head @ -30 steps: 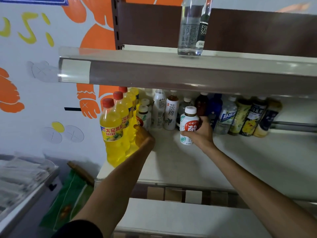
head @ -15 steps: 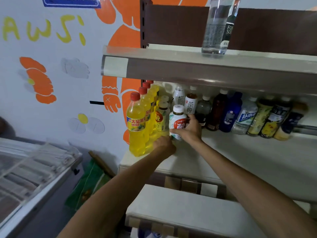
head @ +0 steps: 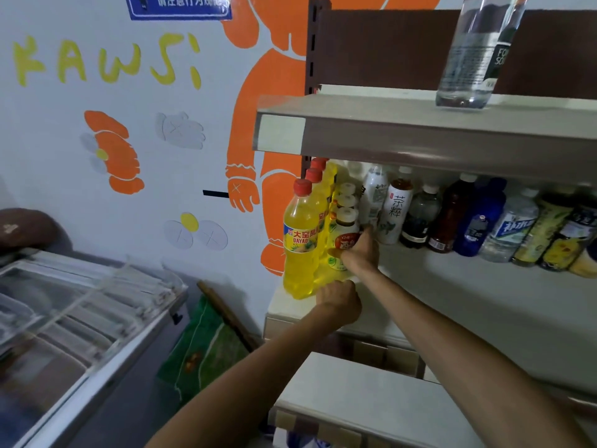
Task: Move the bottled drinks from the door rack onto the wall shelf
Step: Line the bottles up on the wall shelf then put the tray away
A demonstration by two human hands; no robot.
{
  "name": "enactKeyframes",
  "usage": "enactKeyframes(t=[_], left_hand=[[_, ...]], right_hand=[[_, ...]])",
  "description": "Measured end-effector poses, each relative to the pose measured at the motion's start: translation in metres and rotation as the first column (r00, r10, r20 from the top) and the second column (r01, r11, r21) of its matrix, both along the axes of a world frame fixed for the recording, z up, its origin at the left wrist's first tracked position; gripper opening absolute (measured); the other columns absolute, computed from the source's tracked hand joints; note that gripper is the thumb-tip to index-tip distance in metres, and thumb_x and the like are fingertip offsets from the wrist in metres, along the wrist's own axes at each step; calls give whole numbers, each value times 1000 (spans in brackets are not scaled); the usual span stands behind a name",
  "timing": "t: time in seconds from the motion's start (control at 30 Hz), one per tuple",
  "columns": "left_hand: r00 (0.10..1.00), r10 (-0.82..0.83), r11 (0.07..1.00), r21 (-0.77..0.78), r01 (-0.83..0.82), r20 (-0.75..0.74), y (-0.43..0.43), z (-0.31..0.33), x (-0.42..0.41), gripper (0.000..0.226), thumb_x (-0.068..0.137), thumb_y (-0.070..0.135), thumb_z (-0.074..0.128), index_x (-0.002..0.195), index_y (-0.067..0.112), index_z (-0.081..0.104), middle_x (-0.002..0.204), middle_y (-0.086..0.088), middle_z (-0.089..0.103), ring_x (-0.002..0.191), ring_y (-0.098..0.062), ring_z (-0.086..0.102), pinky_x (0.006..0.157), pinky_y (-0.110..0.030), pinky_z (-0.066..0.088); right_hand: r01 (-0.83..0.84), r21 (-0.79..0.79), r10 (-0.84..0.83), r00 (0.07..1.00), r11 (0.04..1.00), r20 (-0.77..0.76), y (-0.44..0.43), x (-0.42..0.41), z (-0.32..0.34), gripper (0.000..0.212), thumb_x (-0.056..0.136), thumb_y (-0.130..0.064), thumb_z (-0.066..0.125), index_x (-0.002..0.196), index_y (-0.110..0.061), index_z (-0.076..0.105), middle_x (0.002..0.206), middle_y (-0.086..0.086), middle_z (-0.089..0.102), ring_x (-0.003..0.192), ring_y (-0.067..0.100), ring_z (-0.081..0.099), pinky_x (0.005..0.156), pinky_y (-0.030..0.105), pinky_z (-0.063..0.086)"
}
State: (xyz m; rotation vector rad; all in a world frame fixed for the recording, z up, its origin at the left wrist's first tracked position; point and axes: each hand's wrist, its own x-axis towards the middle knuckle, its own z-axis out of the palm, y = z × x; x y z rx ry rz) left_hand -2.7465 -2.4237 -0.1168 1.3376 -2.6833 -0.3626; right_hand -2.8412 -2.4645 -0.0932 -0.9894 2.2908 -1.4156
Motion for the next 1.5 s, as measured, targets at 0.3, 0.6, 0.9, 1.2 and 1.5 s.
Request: enactKeyframes(t=[0.3, 0.6, 0.9, 1.2, 1.5], left_hand=[[999, -51, 998, -39, 51, -14, -1, -3, 1, 31, 101, 28, 40, 116, 8, 58, 118, -15, 63, 107, -31, 60, 73, -32, 36], [997, -79, 997, 13, 79, 0, 3, -3, 6, 32, 103, 27, 36, 121, 8, 54, 121, -14, 60, 111, -29, 58, 87, -36, 45], [982, -133, 991, -15, 132, -132, 17, -2, -7, 30, 102, 31, 37, 116, 12, 56, 115, -11, 64, 103, -28, 60, 83, -37, 49], [924, -373, 922, -149, 358, -86, 98, 13, -55, 49, 99, 34, 39, 144, 16, 32, 142, -15, 40, 130, -33, 36, 103, -45, 34], [745, -666, 730, -223, 646, -20, 294, 3, -97, 52, 98, 37, 39, 143, 13, 33, 145, -18, 36, 134, -35, 32, 109, -47, 29]], right_hand=[[-3, 45, 5, 999, 999, -38, -7, 0, -3, 92, 63, -28, 90, 138, -17, 37, 134, 11, 54, 123, 34, 52, 101, 46, 45], [-127, 245, 117, 992, 961, 54, -3, 4, -6, 99, 66, -16, 87, 145, -8, 29, 138, 12, 49, 129, 30, 47, 104, 37, 46], [70, 199, -44, 990, 977, -135, 81, -15, 4, 57, 86, -31, 67, 136, -14, 45, 135, 11, 54, 123, 28, 52, 97, 35, 47], [377, 460, -37, 804, 804, -594, 246, -38, 7, 47, 99, -28, 45, 144, -14, 38, 137, 17, 45, 126, 33, 41, 102, 40, 39], [541, 507, -150, 769, 671, -621, 455, -55, -17, 46, 98, -33, 43, 140, -14, 40, 142, 16, 41, 129, 35, 40, 104, 44, 38]])
